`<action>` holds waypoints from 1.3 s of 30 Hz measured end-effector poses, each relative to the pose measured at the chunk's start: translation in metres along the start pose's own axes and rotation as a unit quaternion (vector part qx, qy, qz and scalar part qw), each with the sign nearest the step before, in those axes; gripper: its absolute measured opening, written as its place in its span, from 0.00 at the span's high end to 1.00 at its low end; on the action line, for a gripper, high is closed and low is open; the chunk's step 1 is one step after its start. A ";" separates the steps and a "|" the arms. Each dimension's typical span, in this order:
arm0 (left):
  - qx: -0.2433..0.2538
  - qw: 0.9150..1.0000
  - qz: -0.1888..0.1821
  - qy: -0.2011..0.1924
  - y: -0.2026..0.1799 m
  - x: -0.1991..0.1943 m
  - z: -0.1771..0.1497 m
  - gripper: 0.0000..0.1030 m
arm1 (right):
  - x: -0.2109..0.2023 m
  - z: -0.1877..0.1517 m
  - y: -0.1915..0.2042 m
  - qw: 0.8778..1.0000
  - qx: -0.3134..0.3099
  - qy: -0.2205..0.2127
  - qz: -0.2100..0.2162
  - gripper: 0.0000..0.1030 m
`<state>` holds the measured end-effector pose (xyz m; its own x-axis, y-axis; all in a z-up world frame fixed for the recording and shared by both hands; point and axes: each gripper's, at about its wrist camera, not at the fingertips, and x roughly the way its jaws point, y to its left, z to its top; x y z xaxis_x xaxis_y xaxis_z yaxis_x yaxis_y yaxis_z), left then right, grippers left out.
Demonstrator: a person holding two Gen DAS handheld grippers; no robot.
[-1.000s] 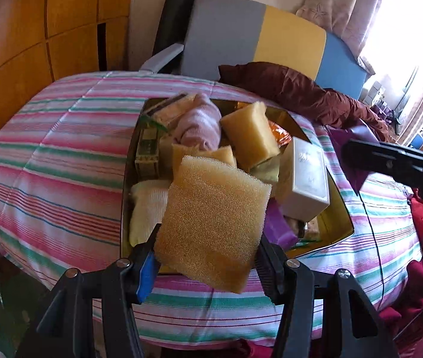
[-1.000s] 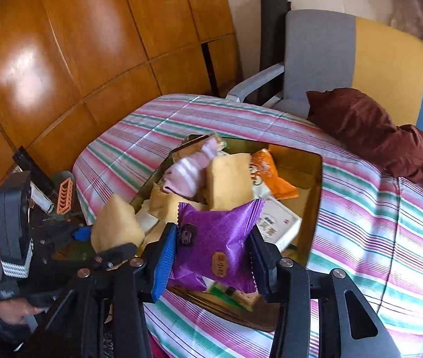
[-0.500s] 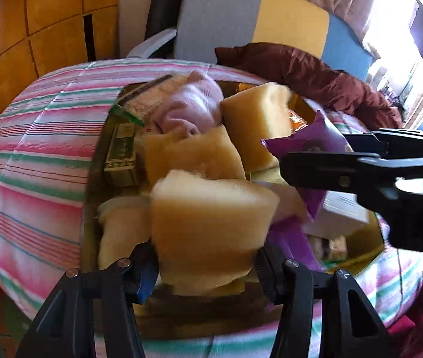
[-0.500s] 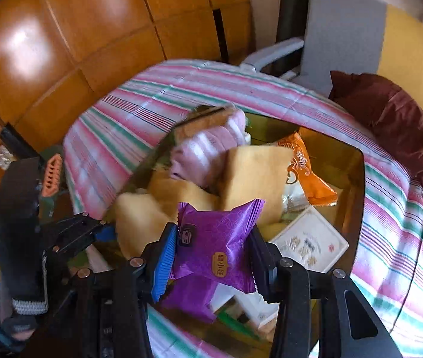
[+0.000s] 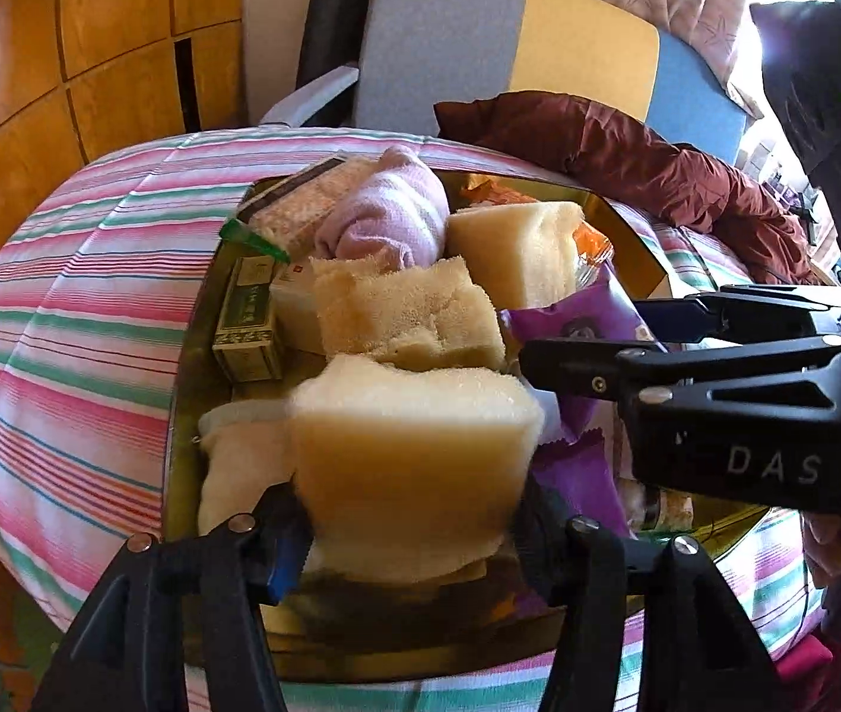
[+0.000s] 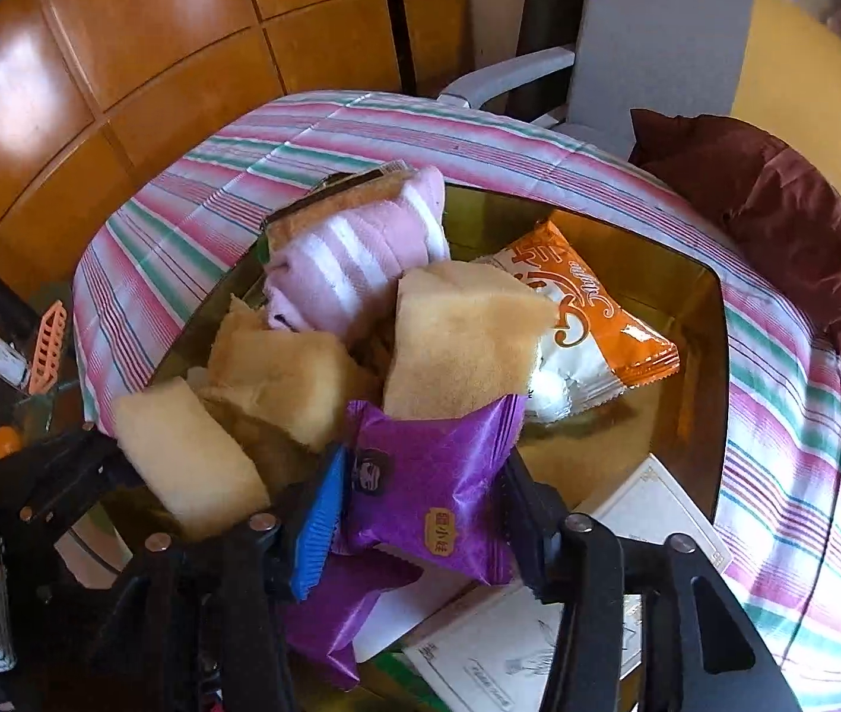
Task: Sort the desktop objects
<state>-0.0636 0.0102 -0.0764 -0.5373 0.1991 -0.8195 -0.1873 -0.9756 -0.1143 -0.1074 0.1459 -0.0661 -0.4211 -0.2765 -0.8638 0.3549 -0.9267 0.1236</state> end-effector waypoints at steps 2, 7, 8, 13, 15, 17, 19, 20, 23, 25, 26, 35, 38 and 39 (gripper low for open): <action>-0.001 1.000 0.004 -0.004 0.000 -0.004 -0.001 0.41 | -0.002 -0.001 -0.001 1.000 0.008 -0.004 0.000 0.45; -0.003 1.000 0.013 -0.009 0.000 -0.010 -0.005 0.41 | -0.012 -0.006 -0.002 1.000 0.021 -0.014 0.006 0.44; -0.004 1.000 0.014 -0.010 0.000 -0.011 -0.006 0.41 | -0.013 -0.007 -0.002 1.000 0.023 -0.015 0.006 0.44; -0.003 0.999 0.026 -0.022 0.000 -0.019 -0.008 0.30 | -0.020 -0.009 0.001 0.999 0.033 -0.023 0.004 0.42; -0.004 0.999 0.028 -0.029 0.000 -0.023 -0.009 0.28 | -0.024 -0.010 0.001 0.999 0.037 -0.028 0.007 0.38; -0.004 0.999 0.031 -0.034 0.001 -0.026 -0.008 0.28 | -0.028 -0.011 0.001 0.999 0.041 -0.034 0.008 0.33; -0.005 0.999 0.033 -0.038 0.001 -0.030 -0.009 0.28 | -0.032 -0.011 0.002 0.998 0.044 -0.040 0.009 0.31; -0.005 0.999 0.034 -0.041 0.001 -0.032 -0.009 0.28 | -0.034 -0.011 0.002 0.998 0.044 -0.042 0.008 0.31; -0.007 0.998 0.038 -0.050 0.003 -0.040 -0.010 0.26 | -0.040 -0.012 0.004 0.998 0.047 -0.050 0.008 0.31; -0.010 0.998 0.042 -0.054 0.003 -0.043 -0.010 0.20 | -0.044 -0.013 0.005 0.997 0.050 -0.055 0.006 0.31; -0.011 0.997 0.044 -0.057 0.003 -0.046 -0.011 0.20 | -0.046 -0.014 0.006 0.997 0.050 -0.057 0.004 0.31; -0.018 0.993 0.068 -0.090 0.000 -0.072 -0.011 0.20 | -0.075 -0.035 0.014 0.993 0.051 -0.103 -0.037 0.24; -0.020 0.992 0.080 -0.094 -0.006 -0.083 -0.011 0.20 | -0.087 -0.045 0.017 0.988 0.059 -0.129 -0.059 0.17; -0.014 0.991 0.091 -0.100 -0.010 -0.088 -0.012 0.20 | -0.093 -0.049 0.017 0.986 0.065 -0.141 -0.065 0.15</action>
<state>-0.0048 0.0018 -0.0096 -0.7134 0.0316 -0.7000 -0.0517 -0.9986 0.0075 -0.0211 0.1680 -0.0081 -0.6773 -0.1953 -0.7093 0.1795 -0.9788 0.0981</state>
